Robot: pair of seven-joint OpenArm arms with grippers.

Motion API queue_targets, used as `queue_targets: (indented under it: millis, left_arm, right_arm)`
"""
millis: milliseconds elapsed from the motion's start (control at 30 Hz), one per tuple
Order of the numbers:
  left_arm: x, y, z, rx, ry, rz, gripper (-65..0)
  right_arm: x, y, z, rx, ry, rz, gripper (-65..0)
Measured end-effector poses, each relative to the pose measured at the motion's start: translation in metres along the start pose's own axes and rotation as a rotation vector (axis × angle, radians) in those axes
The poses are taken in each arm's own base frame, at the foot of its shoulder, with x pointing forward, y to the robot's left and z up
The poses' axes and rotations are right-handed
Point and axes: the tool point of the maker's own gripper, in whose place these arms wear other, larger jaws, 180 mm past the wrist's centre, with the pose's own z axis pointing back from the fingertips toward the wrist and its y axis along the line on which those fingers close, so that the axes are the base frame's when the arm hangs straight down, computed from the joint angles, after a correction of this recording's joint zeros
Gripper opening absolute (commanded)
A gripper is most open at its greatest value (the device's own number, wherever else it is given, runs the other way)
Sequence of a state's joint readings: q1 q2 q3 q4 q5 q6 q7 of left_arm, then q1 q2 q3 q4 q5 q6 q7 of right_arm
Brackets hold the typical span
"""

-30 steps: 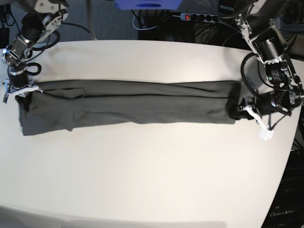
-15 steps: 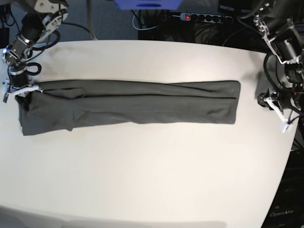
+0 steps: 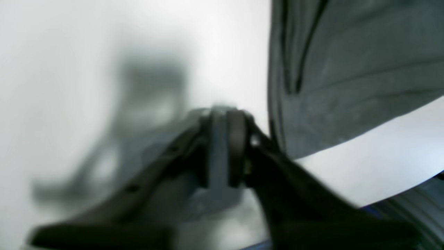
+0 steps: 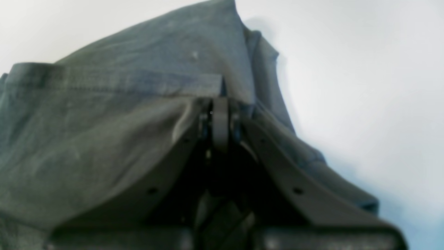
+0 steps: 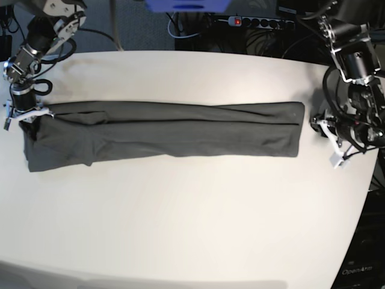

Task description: Fold the T-shirt properly

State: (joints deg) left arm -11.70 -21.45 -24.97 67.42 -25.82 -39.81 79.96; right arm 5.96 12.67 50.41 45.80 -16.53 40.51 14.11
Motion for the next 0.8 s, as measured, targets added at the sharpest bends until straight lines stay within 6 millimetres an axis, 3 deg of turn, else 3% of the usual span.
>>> queue_targets:
  millis: [133,267,533,800]
  left_arm:
    - [0.004,-0.007,0.000,-0.039,-0.029,0.007,-26.0]
    - [0.007,-0.001,0.004,-0.037,-0.060,0.038,-12.6]
    - [0.006,0.001,0.005,-0.032,-0.065,0.052,-11.8]
    - [0.013,-0.011,-0.010,-0.123,-0.104,0.108,-11.8]
  right_arm:
    - [0.000,0.000,0.000,0.001,0.001,0.002,-64.7]
    - [-0.001,-0.001,0.002,0.002,0.003,0.007,-64.7]
    - [-0.003,-0.003,0.006,0.004,0.000,0.009,-64.7]
    - [-0.003,-0.003,0.006,0.004,0.001,0.010,-64.7]
